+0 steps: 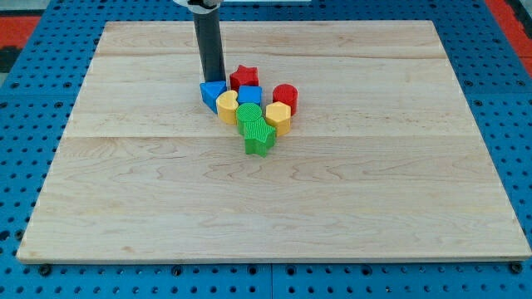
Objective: Move blue cube along with red circle towards center right
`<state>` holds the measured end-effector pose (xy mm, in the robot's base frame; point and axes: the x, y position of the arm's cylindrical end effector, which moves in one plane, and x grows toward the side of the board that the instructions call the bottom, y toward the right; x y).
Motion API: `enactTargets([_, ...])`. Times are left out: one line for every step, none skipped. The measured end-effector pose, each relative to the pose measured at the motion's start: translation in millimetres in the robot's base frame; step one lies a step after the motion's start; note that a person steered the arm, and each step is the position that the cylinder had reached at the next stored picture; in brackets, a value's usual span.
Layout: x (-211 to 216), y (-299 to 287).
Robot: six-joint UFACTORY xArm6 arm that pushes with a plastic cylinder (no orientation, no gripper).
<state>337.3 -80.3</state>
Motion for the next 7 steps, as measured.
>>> enactTargets([4,0])
enactTargets([19,8])
enactTargets([47,1])
enactTargets([50,52])
enactTargets([47,99])
enactTargets([47,131])
enactTargets([44,123])
